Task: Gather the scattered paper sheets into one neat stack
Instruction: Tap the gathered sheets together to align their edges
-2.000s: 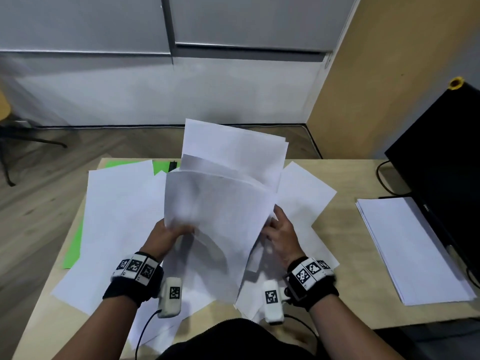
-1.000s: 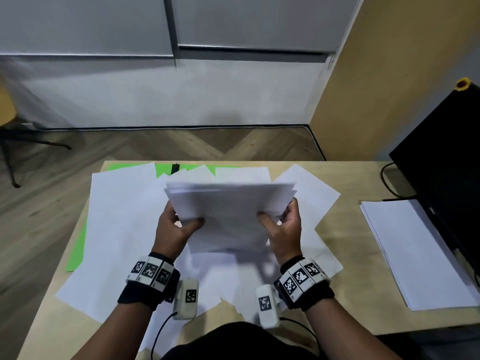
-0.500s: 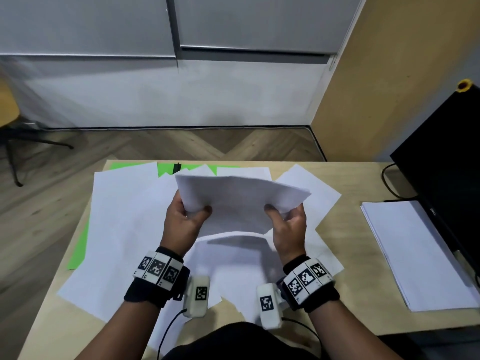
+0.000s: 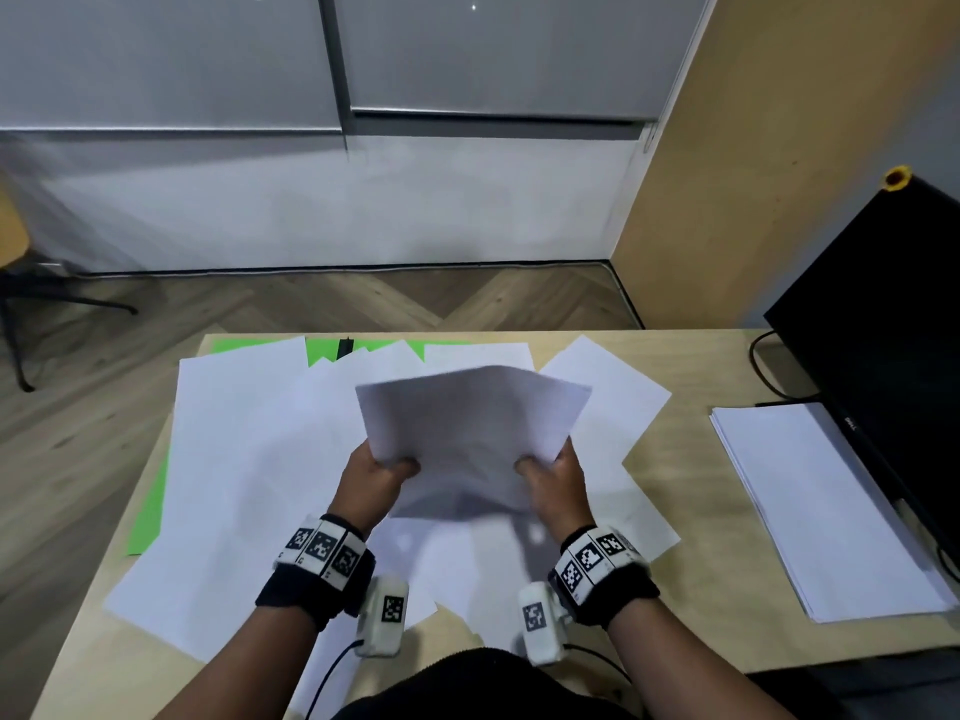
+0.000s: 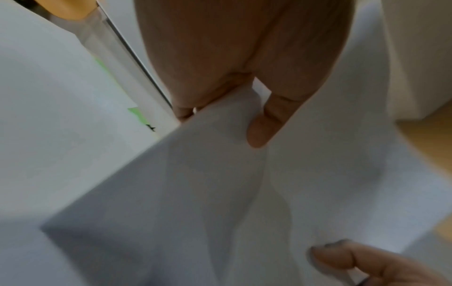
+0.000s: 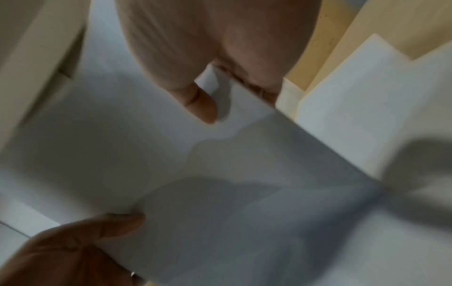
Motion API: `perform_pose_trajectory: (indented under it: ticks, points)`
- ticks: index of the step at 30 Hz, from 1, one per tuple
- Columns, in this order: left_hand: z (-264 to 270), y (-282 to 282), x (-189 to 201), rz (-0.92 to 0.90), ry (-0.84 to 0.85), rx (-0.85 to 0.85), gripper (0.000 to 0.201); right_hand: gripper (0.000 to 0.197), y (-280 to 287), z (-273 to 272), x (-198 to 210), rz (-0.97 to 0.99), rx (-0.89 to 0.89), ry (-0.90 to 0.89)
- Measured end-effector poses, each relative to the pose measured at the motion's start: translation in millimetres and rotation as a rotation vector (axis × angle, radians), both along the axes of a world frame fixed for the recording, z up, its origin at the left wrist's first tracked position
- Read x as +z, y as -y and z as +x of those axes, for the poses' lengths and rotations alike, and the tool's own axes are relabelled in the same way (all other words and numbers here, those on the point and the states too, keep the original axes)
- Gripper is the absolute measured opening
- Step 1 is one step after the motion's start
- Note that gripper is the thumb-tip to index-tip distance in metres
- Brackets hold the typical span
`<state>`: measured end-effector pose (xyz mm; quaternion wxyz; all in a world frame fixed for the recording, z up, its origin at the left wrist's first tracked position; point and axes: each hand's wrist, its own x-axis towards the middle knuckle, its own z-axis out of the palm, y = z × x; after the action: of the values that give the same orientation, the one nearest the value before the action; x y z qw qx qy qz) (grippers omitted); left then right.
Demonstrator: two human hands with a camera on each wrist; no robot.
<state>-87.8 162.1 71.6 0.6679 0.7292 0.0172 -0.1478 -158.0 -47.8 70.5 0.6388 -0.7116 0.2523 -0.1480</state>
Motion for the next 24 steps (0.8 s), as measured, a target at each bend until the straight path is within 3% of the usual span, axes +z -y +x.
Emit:
perform_pose_trajectory:
  ticks: [6, 10, 17, 19, 22, 24]
  points:
    - [-0.9, 0.0, -8.5, -0.010, -0.042, 0.013, 0.027, 0.034, 17.3, -6.5, 2.0, -0.057, 0.037, -0.067]
    - [-8.1, 5.7, -27.6, 0.048, -0.127, -0.048, 0.034, 0.034, 21.8, -17.1, -11.8, -0.076, 0.096, -0.149]
    - [-22.2, 44.7, -40.0, 0.044, -0.287, -0.085, 0.037, 0.026, 57.4, -45.2, -12.5, 0.052, 0.102, -0.279]
    - [-21.8, 60.3, -49.6, 0.118, -0.309, -0.116, 0.039, 0.020, 68.3, -52.7, -29.8, 0.139, 0.108, -0.354]
    - [-31.1, 84.5, -70.2, 0.370, -0.283, -0.369, 0.042, 0.022, 92.4, -64.6, -72.0, 0.170, 0.060, -0.470]
    - [-36.6, 94.0, -83.9, 0.514, -0.228, -0.462, 0.029, 0.028, 114.3, -73.3, -109.4, 0.146, 0.000, -0.541]
